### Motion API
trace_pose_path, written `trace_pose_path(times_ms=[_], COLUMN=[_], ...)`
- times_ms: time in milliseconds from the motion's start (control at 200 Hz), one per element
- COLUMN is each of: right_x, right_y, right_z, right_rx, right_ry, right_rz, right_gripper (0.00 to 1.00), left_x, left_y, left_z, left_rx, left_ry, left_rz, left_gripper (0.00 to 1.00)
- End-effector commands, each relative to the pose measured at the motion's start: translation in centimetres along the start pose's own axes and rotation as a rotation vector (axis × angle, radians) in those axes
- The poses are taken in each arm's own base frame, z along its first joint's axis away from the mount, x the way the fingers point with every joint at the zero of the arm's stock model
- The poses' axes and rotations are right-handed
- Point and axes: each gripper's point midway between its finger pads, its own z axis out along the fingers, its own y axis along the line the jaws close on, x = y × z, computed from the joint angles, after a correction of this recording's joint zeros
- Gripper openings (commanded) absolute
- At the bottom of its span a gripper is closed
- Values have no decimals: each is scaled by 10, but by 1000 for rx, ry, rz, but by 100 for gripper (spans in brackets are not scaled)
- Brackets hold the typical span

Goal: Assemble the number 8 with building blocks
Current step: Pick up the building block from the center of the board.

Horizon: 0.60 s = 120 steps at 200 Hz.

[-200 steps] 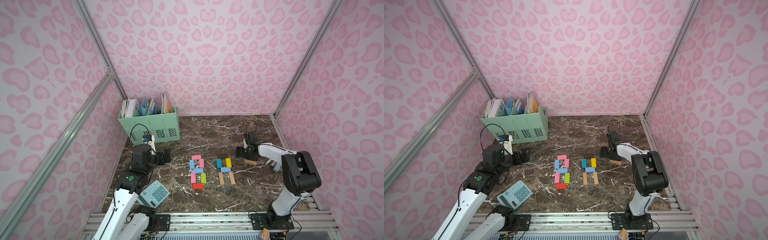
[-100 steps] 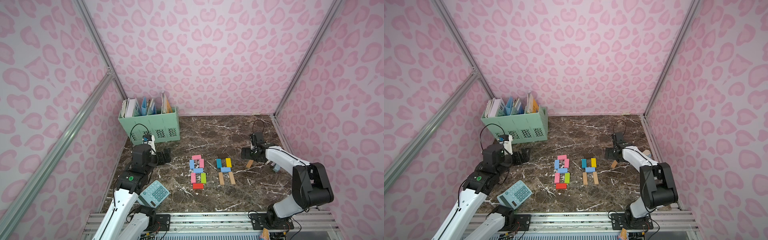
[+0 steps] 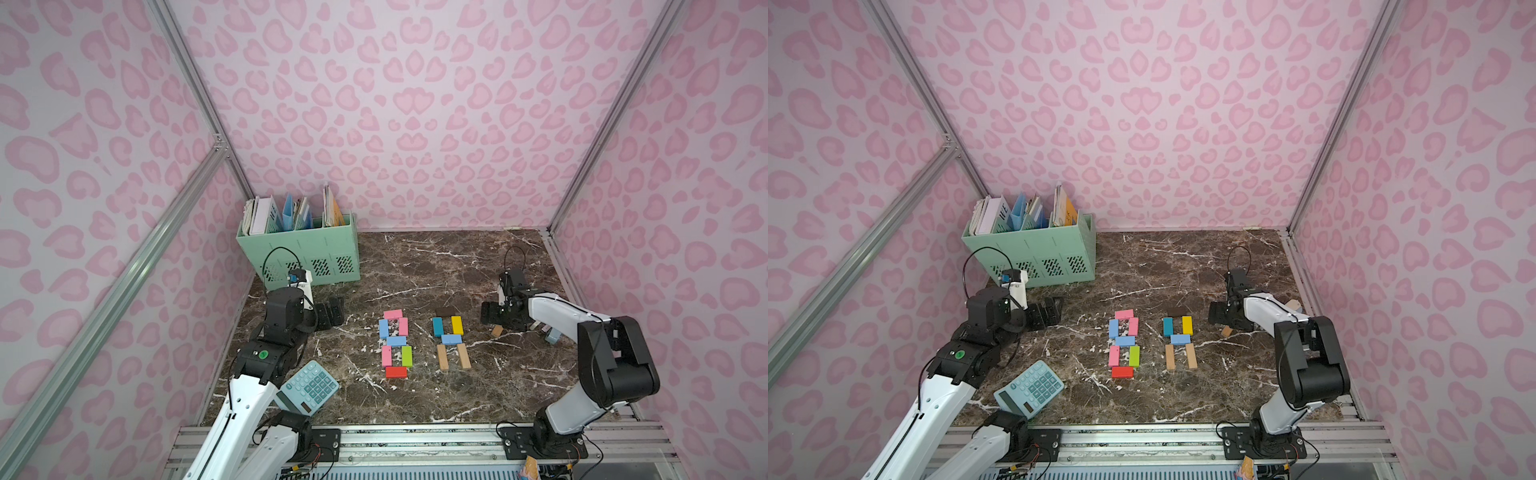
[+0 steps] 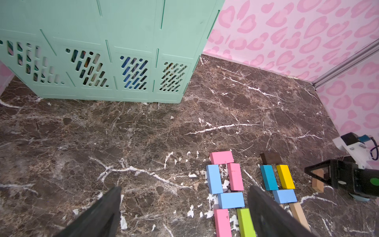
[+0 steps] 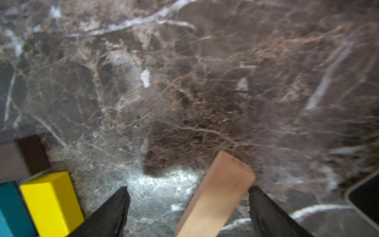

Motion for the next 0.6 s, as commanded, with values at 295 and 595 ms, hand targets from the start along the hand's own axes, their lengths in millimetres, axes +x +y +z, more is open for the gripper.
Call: trace_pose_path(times_ms=[295, 595], right_x=[33, 31], right_y=[23, 50], right_z=[-13, -17], right_rx=[-83, -190], right_ry=[14, 4], right_rz=[59, 47], right_gripper=[90, 90], left_x=[-5, -4], left_y=[-8, -8], left_z=[0, 1], left_rx=[35, 38], left_ry=[-8, -3], left_rz=[21, 24], left_gripper=[98, 98])
